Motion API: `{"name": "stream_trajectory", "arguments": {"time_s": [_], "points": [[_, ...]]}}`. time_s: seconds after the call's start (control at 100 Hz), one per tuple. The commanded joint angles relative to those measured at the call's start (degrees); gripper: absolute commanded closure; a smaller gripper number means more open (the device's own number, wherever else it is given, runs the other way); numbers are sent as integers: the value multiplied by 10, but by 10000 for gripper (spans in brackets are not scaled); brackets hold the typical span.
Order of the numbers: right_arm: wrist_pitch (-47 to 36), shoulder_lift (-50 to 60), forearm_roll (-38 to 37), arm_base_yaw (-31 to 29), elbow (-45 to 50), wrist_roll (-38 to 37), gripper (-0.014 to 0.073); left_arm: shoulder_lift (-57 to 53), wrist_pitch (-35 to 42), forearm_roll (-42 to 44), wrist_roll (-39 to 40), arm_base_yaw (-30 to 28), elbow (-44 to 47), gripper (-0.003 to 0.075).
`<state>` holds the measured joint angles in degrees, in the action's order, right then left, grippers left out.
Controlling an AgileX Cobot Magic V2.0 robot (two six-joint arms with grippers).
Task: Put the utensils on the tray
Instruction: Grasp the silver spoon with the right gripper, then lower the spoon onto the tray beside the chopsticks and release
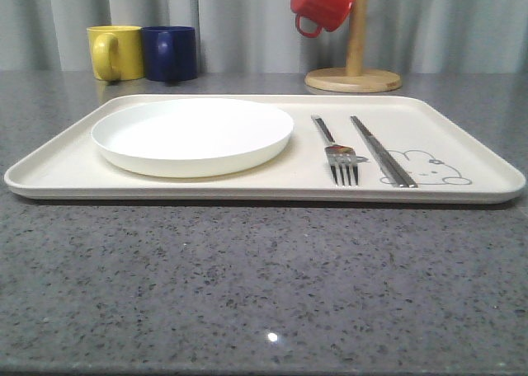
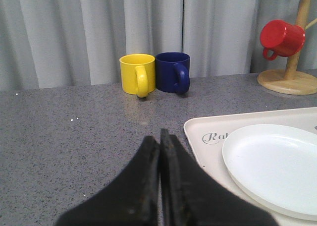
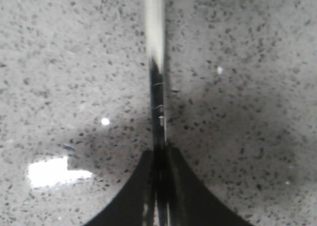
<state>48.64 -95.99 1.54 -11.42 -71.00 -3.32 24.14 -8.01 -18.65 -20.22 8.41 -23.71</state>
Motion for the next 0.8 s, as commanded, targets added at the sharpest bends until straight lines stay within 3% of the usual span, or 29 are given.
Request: {"name": "stream_trajectory", "arguments": {"time_s": [0.0,0.15,0.3,0.6,0.79], "points": [[-9,42,12,-3,-19,5,653,4,42,-4,2,-1,-16,738],[33,79,41,9,-48,5,651,4,42,-4,2,-1,-16,738],[61,110,45,69,-69,-12,651,4,42,-4,2,-1,-16,738],[14,108,44,227,-68,-95,651,4,42,-4,2,-1,-16,738],[-15,78,41,262,-68,-131,651,4,42,-4,2,-1,-16,738]]}}
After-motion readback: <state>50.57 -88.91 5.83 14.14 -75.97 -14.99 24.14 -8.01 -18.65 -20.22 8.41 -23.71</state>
